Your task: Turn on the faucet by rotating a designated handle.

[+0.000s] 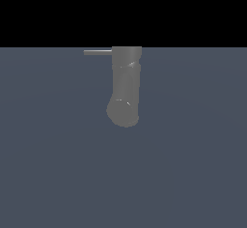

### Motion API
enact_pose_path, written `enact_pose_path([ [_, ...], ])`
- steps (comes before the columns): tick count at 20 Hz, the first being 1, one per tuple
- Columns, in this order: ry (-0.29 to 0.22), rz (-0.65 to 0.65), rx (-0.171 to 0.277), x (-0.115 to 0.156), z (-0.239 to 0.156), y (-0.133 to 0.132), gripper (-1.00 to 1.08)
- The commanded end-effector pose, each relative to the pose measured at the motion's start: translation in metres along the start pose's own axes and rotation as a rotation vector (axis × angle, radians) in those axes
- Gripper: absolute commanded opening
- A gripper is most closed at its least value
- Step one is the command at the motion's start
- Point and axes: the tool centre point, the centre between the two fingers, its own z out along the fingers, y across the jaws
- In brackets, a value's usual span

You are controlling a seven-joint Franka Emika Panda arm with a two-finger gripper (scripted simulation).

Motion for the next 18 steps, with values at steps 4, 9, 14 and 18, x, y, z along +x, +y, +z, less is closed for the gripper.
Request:
enact_pose_path([
  [4, -0.010, 0.140, 0.010, 0.027, 0.012, -0.019, -1.00],
  [9, -0.016, 0.268, 0.012, 0.051, 0.025, -0.036, -1.00],
  [14, -0.017, 0.396, 0.008, 0.074, 0.041, -0.053, -1.00],
  [18, -0.014, 0.499, 0.003, 0.092, 0.055, -0.067, -1.00],
])
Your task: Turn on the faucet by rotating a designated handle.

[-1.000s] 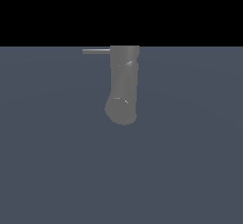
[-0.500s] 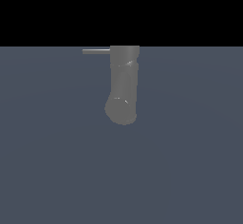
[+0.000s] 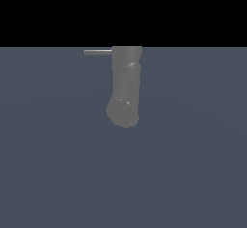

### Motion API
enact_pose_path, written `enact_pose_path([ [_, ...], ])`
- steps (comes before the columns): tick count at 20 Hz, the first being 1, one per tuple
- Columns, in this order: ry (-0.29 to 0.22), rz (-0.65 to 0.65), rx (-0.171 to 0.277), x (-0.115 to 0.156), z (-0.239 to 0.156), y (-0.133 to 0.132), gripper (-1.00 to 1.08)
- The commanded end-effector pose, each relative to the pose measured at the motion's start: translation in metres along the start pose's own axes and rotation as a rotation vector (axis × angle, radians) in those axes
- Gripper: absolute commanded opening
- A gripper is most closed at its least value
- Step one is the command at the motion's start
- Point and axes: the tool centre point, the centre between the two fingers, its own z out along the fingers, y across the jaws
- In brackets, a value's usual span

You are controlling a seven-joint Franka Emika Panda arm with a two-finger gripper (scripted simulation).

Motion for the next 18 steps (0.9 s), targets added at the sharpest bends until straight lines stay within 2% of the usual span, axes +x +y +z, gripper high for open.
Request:
enact_pose_path([
  [1, 0.004, 0.066, -0.002, 0.006, 0.009, -0.013, -1.00],
  [9, 0.028, 0.269, -0.011, 0.024, 0.041, -0.052, -1.00],
  [18, 0.077, 0.491, -0.016, 0.040, 0.082, -0.094, -1.00],
])
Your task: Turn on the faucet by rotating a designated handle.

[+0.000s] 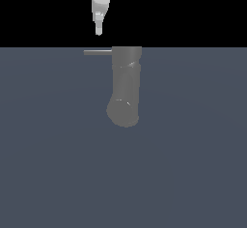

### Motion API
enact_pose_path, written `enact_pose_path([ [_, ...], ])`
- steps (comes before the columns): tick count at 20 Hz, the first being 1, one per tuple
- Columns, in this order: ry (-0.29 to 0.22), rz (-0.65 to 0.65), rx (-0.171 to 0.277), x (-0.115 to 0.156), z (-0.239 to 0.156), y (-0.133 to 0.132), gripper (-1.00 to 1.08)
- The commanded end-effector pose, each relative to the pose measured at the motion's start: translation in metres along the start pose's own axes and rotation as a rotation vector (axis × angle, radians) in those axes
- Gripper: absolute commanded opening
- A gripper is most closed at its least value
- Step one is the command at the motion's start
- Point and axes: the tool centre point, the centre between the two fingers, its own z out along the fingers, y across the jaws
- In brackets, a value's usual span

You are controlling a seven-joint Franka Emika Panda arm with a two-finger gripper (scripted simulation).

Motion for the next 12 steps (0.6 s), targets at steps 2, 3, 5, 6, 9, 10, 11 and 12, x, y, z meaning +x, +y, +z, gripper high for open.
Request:
enact_pose_path([
  [2, 0.022, 0.086, 0.003, -0.003, 0.016, -0.017, -1.00],
  [3, 0.029, 0.108, 0.005, -0.004, 0.021, -0.021, -1.00],
  [5, 0.041, 0.149, 0.008, -0.006, 0.029, -0.029, -1.00],
  [6, 0.046, 0.167, 0.009, -0.007, 0.033, -0.033, -1.00],
  [9, 0.062, 0.215, 0.014, -0.010, 0.043, -0.042, -1.00],
  [10, 0.066, 0.228, 0.016, -0.010, 0.046, -0.044, -1.00],
  [11, 0.070, 0.241, 0.018, -0.011, 0.048, -0.047, -1.00],
  [12, 0.074, 0.252, 0.019, -0.012, 0.051, -0.049, -1.00],
])
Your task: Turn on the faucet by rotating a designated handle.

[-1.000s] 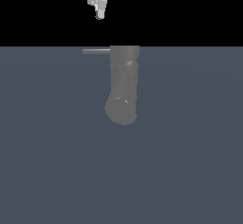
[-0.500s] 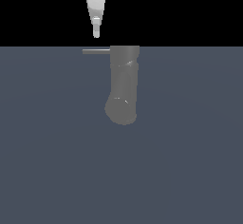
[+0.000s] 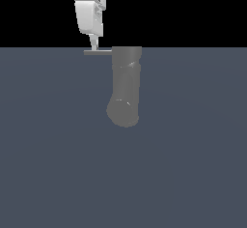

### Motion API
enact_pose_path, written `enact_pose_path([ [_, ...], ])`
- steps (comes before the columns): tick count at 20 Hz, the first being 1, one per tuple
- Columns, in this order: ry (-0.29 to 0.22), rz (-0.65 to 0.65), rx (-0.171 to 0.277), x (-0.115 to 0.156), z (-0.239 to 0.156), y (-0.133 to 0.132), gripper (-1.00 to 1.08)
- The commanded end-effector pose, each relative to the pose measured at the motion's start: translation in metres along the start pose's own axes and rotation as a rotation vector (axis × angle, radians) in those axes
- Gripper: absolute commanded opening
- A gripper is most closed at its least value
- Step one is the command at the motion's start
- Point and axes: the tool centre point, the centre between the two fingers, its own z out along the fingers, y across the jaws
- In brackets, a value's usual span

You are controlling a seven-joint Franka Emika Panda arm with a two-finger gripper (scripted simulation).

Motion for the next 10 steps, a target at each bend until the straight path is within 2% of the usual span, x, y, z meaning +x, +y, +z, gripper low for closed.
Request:
enact_pose_path([
  [1, 0.010, 0.030, 0.005, -0.0031, 0.0058, -0.0050, -1.00],
  [10, 0.022, 0.067, 0.011, -0.0074, 0.0137, -0.0110, -1.00],
])
